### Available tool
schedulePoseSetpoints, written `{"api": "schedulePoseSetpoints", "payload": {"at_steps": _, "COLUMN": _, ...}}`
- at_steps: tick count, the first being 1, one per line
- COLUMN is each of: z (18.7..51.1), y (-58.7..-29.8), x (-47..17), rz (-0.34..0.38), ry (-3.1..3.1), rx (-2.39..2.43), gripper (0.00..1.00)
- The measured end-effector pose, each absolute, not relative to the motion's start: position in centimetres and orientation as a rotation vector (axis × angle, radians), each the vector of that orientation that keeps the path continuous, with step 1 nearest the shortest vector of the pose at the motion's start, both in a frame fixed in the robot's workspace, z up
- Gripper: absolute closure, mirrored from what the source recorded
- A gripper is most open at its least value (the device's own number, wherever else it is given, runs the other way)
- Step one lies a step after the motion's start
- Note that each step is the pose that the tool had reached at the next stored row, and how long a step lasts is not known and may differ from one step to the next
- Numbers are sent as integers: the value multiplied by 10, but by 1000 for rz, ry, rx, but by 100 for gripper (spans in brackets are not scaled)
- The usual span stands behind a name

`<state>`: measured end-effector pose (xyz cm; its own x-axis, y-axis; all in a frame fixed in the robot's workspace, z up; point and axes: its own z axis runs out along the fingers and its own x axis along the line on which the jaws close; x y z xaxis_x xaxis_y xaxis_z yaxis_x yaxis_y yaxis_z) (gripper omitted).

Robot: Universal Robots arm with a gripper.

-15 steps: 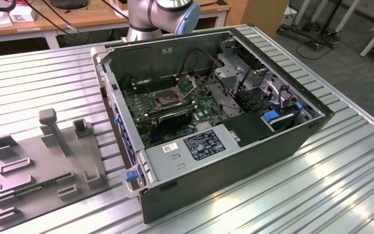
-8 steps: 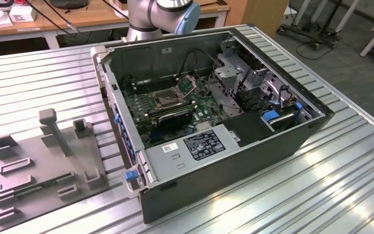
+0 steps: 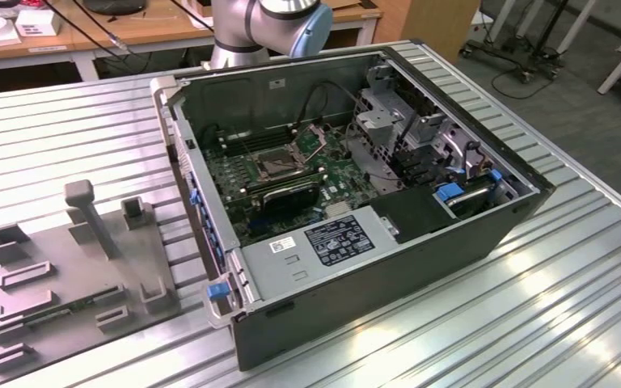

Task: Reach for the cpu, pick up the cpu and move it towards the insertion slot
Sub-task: 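Pick up the cpu and move it towards the insertion slot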

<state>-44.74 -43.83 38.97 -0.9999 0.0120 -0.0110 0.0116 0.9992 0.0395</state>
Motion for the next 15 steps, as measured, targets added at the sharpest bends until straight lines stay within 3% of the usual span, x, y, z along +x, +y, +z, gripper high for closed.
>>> {"api": "schedulePoseSetpoints", "payload": {"at_steps": 15, "z": 390, "y": -438, "x": -442, "rz": 62, "ry": 3130, "rx": 19, "gripper": 45}}
